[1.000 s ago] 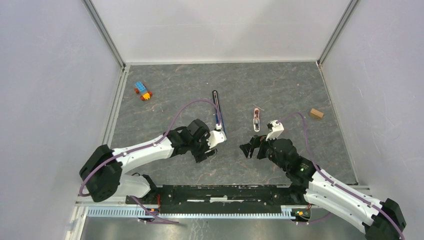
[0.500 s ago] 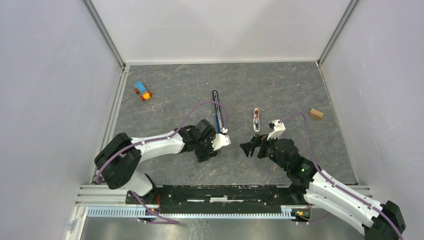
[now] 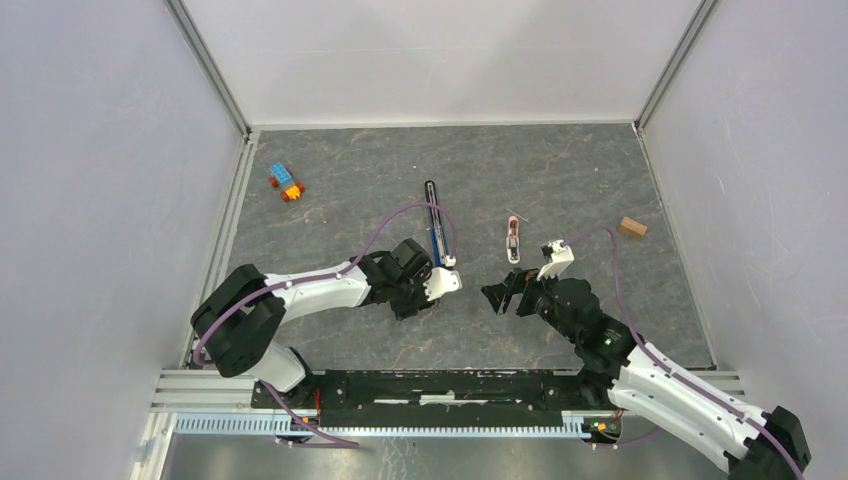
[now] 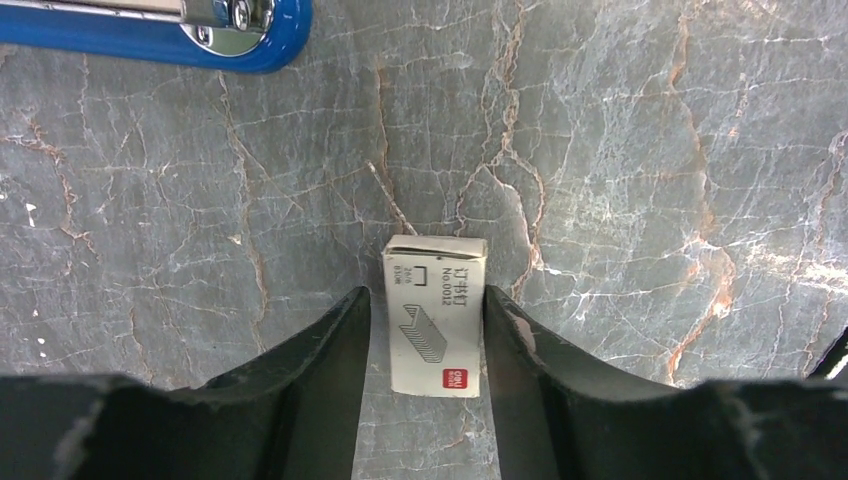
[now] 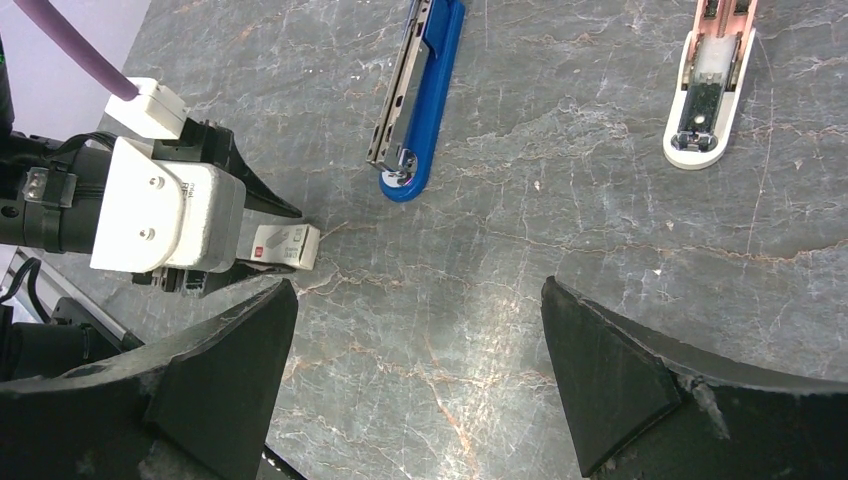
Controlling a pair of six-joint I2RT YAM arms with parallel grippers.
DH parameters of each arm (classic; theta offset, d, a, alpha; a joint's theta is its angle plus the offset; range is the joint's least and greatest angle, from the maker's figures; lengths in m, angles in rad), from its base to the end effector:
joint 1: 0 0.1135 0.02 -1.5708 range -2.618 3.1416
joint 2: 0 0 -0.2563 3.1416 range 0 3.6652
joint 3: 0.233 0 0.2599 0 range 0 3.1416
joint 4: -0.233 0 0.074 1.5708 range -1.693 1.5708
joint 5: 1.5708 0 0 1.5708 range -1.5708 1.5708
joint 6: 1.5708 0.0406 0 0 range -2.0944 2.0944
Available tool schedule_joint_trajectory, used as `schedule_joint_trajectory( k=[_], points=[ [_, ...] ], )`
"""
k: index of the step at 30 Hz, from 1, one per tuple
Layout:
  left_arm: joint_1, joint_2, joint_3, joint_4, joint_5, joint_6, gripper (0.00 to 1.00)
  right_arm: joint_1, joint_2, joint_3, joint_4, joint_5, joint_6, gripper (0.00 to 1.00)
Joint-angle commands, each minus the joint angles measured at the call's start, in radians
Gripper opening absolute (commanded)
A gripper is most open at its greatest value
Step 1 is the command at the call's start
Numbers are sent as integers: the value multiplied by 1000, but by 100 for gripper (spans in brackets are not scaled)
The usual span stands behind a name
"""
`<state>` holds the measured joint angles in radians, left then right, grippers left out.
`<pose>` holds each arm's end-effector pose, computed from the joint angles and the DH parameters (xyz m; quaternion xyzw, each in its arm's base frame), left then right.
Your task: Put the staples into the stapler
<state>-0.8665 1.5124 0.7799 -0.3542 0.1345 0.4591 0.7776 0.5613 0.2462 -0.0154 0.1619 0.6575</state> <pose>0.1813 -0.2217 0.1438 0.6087 0.7536 -0.1123 0.2210 0.1257 0.1146 0.1916 -0.0018 0.8125 0.3313 0.4797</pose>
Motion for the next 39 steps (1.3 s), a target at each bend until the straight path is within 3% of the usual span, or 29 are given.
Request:
schedule_joint_trajectory(
  k=[1,9,21,31,39],
  points=[
    [-3,1,22,35,12,36,50,-3,-6,-14,37,-11,16,98],
    [-3,-19,16,51,38,39,43,-7,7,-29,66,-39,35,98],
    [-3,-186,-64,182,125,67,41,-69,80,-49,175,-160,81,98],
    [-8,-281,-76,227,165,71,42,-112,346,-54,474,-476,198,95],
    [-9,-295,-91,226,173,83,43,-112,532,-33,638,-547,276,90]
  ],
)
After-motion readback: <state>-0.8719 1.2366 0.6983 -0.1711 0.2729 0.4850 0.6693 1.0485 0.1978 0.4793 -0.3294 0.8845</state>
